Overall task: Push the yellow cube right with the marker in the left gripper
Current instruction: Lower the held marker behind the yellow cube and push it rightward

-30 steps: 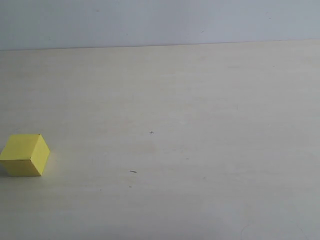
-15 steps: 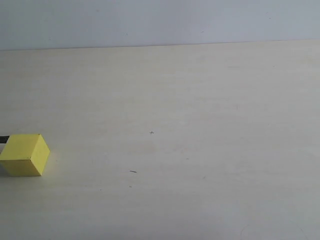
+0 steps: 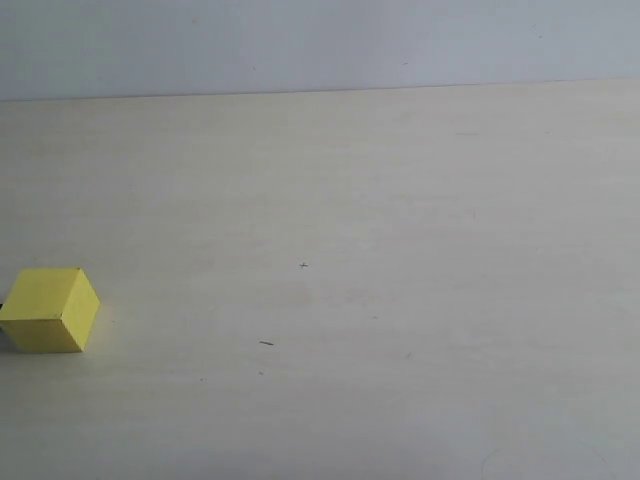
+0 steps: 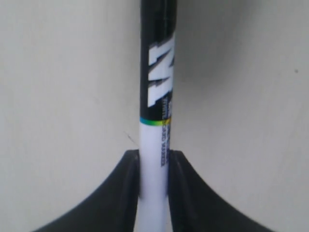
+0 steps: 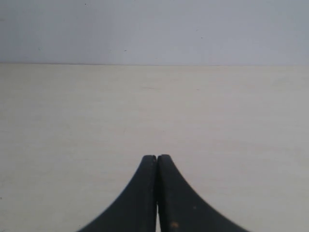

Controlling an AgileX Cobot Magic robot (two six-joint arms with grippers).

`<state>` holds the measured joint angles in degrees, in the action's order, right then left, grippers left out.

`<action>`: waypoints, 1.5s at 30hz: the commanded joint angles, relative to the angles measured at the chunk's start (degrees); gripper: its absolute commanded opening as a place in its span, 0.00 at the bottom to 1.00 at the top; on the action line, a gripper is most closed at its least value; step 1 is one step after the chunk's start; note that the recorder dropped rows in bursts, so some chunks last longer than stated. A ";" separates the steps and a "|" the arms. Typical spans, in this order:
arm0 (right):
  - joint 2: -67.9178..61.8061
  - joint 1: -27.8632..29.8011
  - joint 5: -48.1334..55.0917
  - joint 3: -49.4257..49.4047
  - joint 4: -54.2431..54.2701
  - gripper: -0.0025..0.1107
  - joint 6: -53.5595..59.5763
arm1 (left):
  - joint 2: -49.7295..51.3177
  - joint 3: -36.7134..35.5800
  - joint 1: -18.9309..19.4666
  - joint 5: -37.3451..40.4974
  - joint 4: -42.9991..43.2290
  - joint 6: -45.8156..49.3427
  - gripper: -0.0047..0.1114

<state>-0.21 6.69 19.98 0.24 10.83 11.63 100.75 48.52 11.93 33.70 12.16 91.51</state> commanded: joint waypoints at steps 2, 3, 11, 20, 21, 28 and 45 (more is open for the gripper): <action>0.21 0.34 -0.26 -0.24 0.17 0.02 0.06 | -2.53 -0.18 0.12 2.56 6.29 -4.46 0.04; 0.21 0.34 -0.26 -0.24 0.17 0.02 0.06 | -3.07 -0.18 0.12 2.56 6.29 -4.46 0.04; 0.21 0.34 -0.85 -0.24 0.17 0.02 0.06 | -4.07 -0.26 -0.11 3.55 0.24 -4.58 0.04; 0.21 0.34 -0.35 -0.24 0.17 0.02 0.06 | -3.36 -0.74 -11.31 7.53 0.15 -6.42 0.04; 0.21 0.34 -0.35 -0.24 0.17 0.02 0.06 | -3.84 -0.74 -12.70 7.94 2.16 -8.84 0.04; 0.21 0.34 -0.35 -0.24 0.17 0.02 0.06 | -6.02 -0.74 -13.07 16.29 15.73 -23.47 0.04; 0.21 0.34 -0.35 -0.24 0.17 0.02 0.06 | -6.69 -0.74 -16.74 6.35 -9.08 -11.49 0.04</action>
<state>-0.21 6.69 19.98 0.24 10.83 11.63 94.53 47.82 -3.41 39.97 6.57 76.71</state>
